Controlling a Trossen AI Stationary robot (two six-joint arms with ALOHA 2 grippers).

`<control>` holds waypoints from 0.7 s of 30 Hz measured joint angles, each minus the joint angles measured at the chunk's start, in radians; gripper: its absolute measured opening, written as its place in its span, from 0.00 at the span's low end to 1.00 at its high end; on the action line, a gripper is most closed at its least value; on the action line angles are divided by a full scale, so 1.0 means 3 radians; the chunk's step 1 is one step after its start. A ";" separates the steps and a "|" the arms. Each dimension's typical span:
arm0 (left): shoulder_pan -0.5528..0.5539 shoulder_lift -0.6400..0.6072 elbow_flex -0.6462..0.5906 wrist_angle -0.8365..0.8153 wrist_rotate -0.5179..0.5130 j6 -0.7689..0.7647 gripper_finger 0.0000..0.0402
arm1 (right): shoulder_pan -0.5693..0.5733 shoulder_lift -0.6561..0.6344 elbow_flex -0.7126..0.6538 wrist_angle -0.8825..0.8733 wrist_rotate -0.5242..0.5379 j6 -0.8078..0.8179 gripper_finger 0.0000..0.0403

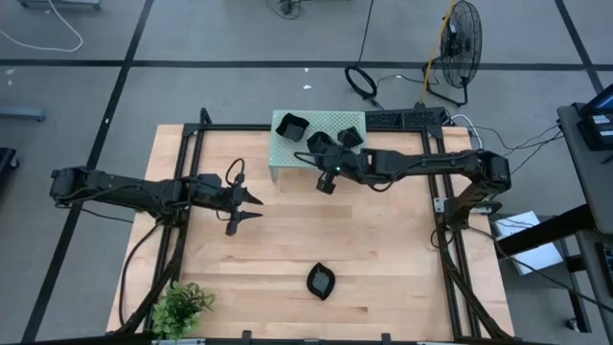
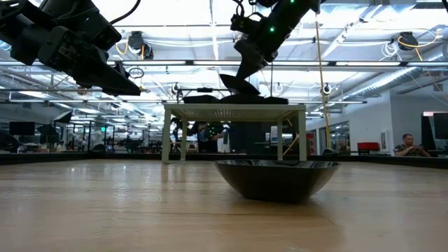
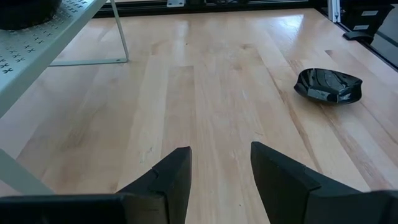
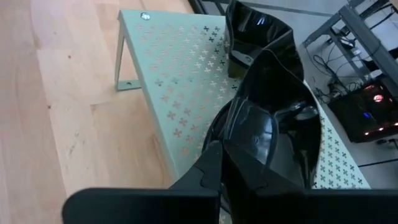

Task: Pick & Place Mini shaped plates
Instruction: Stack the black leaf shaped plate on top of the other black leaf shaped plates on the shelf

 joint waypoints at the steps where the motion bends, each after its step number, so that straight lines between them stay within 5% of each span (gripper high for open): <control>1: 0.0000 0.0000 0.0000 0.0000 0.0000 0.0000 0.42 | 0.0000 0.0001 0.0000 -0.0002 0.0000 -0.0011 0.00; 18: 0.0000 0.0000 0.0000 0.0001 0.0000 0.0000 0.42 | 0.0088 0.0000 0.0000 0.0016 0.0002 0.0004 0.21; 21: 0.0000 0.0000 0.0000 0.0001 0.0000 0.0001 0.42 | 0.0233 0.0000 0.0000 0.0088 -0.0229 -0.0009 0.24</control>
